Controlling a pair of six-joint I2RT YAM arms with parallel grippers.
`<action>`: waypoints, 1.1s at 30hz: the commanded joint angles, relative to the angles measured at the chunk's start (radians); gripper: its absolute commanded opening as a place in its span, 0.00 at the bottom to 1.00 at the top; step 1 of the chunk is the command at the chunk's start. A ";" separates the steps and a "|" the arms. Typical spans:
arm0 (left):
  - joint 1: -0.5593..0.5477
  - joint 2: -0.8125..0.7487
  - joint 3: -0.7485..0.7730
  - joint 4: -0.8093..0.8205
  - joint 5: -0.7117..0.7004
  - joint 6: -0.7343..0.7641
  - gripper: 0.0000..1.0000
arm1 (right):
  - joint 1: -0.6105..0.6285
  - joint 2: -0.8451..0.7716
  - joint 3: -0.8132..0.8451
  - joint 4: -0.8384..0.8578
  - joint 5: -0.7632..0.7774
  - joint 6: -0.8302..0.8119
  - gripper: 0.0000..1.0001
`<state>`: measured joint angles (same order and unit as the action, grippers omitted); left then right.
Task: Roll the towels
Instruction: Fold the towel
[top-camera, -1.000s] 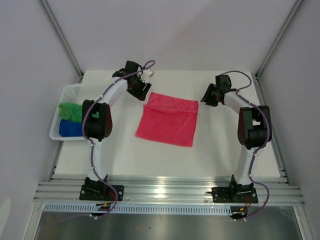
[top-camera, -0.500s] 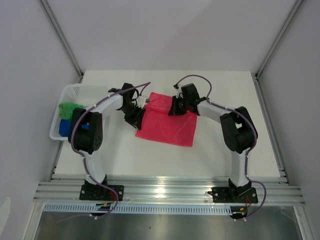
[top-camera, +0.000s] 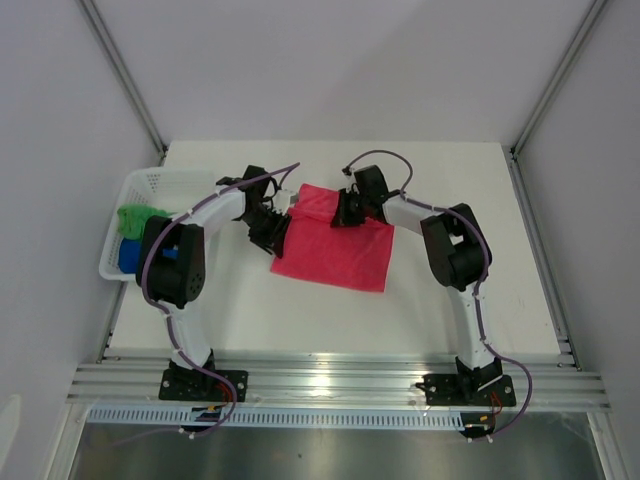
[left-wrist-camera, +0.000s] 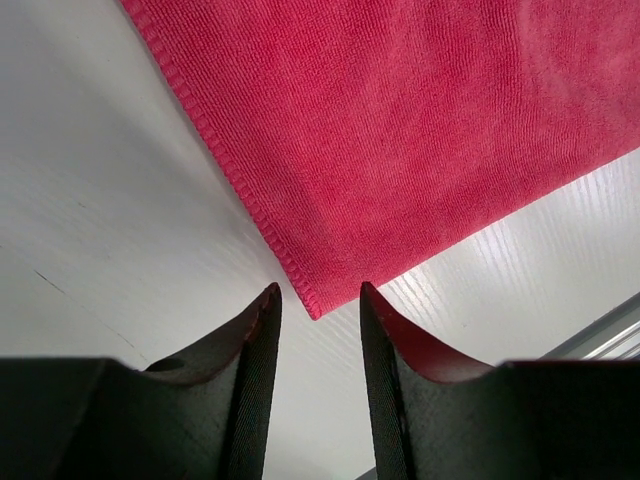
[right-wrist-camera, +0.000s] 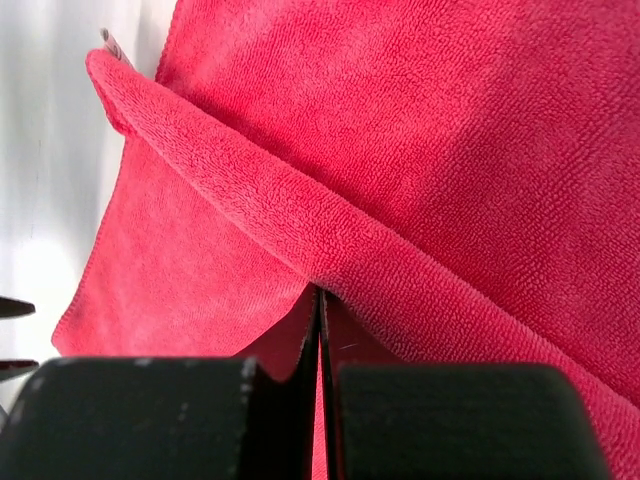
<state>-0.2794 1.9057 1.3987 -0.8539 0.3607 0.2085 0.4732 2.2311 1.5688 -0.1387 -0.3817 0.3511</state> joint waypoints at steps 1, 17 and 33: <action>0.002 -0.040 -0.003 0.010 -0.011 -0.008 0.41 | -0.011 0.018 0.062 0.024 0.047 0.028 0.00; 0.002 -0.025 0.071 -0.014 -0.060 0.043 0.46 | -0.068 0.154 0.272 0.013 0.214 0.109 0.00; 0.000 0.019 0.005 -0.005 -0.109 0.040 0.53 | -0.142 0.116 0.367 -0.111 0.271 0.128 0.02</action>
<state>-0.2794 1.9270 1.4143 -0.8574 0.2634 0.2401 0.3454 2.4065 1.9232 -0.1703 -0.1589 0.4942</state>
